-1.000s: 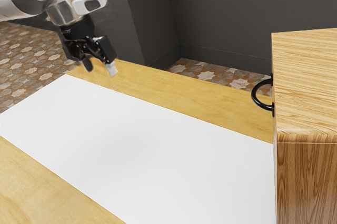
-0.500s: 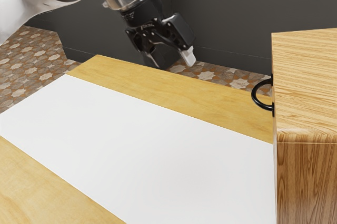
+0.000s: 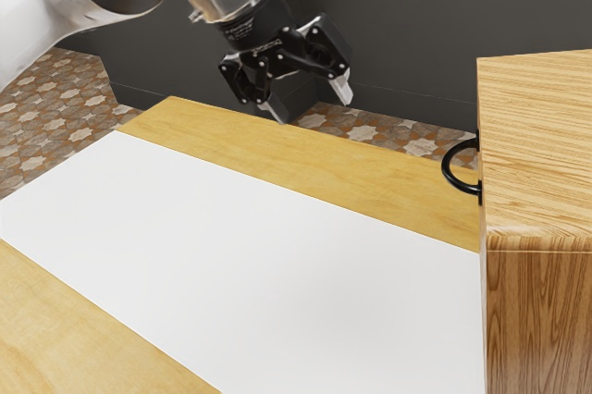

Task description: Pull the drawer handle with one arm to open the drawer

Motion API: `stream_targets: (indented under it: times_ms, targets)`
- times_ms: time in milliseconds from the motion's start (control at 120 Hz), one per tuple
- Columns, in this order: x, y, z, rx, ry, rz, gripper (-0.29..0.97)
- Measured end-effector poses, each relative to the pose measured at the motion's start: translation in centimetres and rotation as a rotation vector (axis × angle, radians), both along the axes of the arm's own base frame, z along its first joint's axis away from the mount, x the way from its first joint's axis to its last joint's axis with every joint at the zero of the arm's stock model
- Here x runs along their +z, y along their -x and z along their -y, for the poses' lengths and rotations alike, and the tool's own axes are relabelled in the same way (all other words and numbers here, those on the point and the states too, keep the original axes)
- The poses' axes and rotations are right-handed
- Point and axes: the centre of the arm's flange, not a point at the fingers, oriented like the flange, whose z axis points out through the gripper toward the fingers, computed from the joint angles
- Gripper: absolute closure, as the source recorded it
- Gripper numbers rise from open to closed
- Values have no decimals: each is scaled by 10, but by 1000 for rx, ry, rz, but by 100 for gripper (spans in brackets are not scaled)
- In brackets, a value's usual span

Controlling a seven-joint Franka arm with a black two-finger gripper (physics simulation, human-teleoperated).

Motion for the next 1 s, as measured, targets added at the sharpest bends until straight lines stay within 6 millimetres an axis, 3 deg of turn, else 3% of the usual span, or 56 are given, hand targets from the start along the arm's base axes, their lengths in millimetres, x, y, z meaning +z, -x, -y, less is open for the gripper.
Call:
stream_targets:
  times_ms: [267, 550, 750, 1000]
  targets:
    - [-28, 12, 27, 162, -49, -40, 0]
    - [-31, 8, 55, 301, 28, -16, 0]
    - [-32, 47, 83, 348, 50, -11, 0]
    - [-39, 36, 105, 369, 75, 19, 0]
